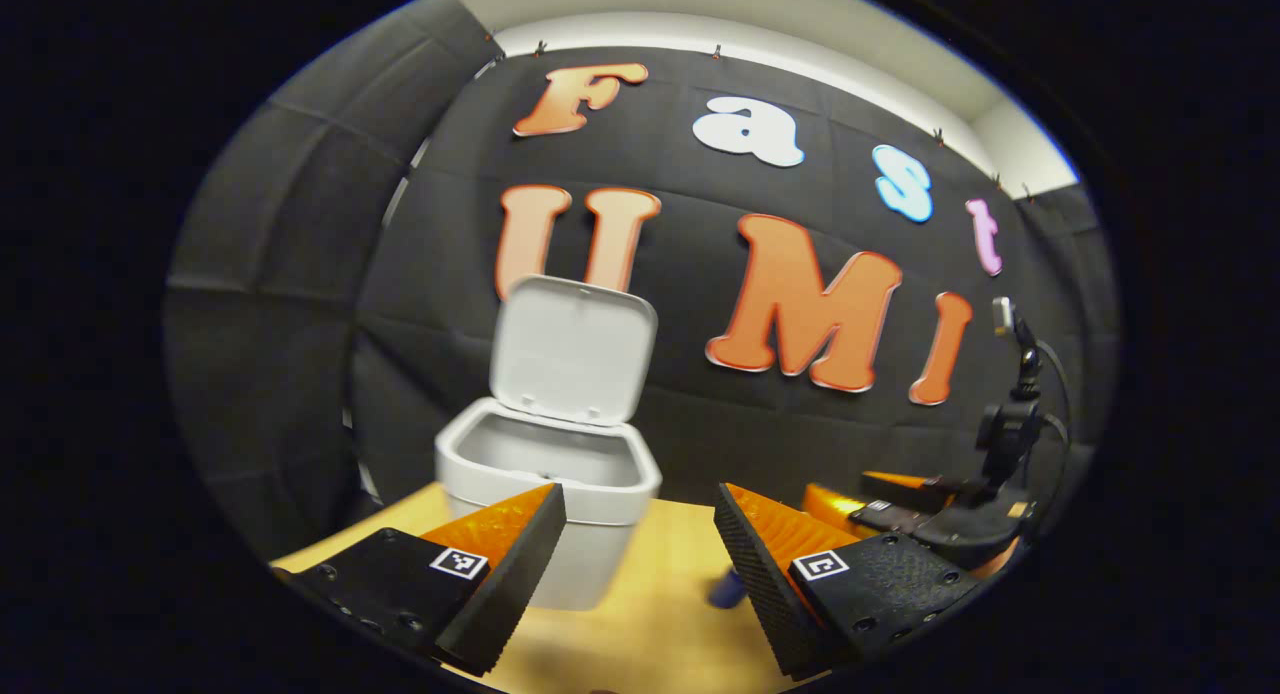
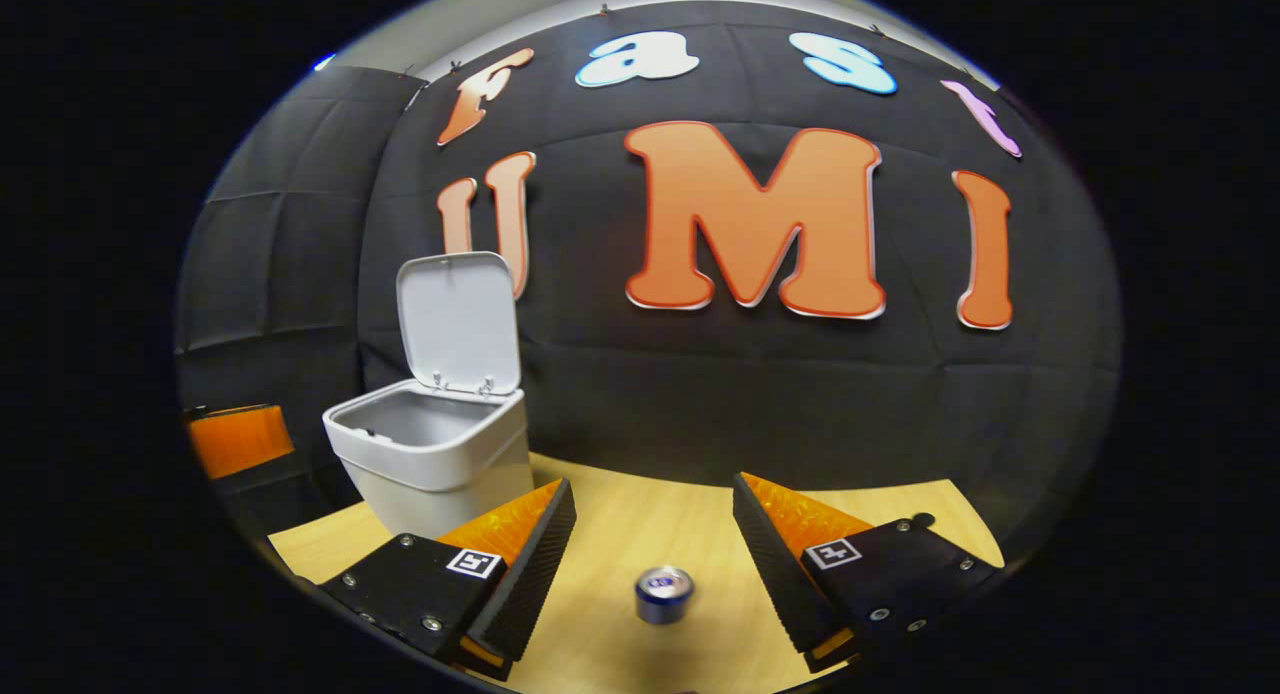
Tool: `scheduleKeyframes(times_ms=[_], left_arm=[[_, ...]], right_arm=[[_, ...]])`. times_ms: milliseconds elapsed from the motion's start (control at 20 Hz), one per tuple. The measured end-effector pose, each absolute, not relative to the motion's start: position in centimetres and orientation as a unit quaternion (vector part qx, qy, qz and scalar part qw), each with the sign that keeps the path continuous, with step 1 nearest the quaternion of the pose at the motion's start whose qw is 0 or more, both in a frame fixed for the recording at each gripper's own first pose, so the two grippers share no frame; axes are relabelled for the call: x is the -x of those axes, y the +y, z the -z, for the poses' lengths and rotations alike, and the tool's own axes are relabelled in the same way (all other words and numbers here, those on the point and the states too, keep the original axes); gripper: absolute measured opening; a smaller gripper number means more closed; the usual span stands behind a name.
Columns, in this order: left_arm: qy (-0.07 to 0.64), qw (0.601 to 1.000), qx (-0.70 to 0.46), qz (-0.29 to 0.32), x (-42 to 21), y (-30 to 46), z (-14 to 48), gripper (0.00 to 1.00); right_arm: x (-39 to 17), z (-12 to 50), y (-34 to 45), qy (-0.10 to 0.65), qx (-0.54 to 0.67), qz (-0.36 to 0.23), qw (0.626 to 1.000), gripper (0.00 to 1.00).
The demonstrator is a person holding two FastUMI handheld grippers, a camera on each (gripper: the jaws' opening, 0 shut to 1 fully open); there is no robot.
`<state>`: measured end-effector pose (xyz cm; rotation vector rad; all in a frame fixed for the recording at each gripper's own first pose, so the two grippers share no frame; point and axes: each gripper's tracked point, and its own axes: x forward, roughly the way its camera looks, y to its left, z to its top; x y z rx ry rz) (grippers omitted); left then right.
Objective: Press the lid of the desktop garbage bin to open it, pick up the crumpled paper on the desktop and throw it into the bin, then pick up the pop can on the desktop and drop it into the bin, and finally close the garbage bin lid.
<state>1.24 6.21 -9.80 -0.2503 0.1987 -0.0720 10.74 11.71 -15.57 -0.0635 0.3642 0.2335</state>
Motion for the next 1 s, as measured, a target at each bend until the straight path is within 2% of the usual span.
scheduleKeyframes(times_ms=[300,500,600,750,1000], left_arm=[[0.140,0.982,0.094,0.090,-4.5,-0.3,14.1,0.95],[0.206,0.969,0.038,0.132,-6.6,-5.3,23.1,0.95],[0.279,0.949,0.023,0.145,-6.6,-7.3,28.9,0.96],[0.338,0.928,0.028,0.156,-8.2,-9.7,35.0,0.98],[0.375,0.915,-0.022,0.148,-11.1,-11.5,41.3,0.98]], right_arm=[[-8.3,16.9,2.8,0.208,0.019,-0.040,0.977,0.94],[-6.9,16.3,-2.5,0.209,0.030,0.017,0.977,0.94],[-5.8,16.4,-4.6,0.219,0.040,0.038,0.974,0.94],[-4.2,16.0,-7.4,0.234,0.059,0.073,0.968,0.95],[-1.3,14.1,-11.7,0.234,0.071,0.141,0.959,0.94]])
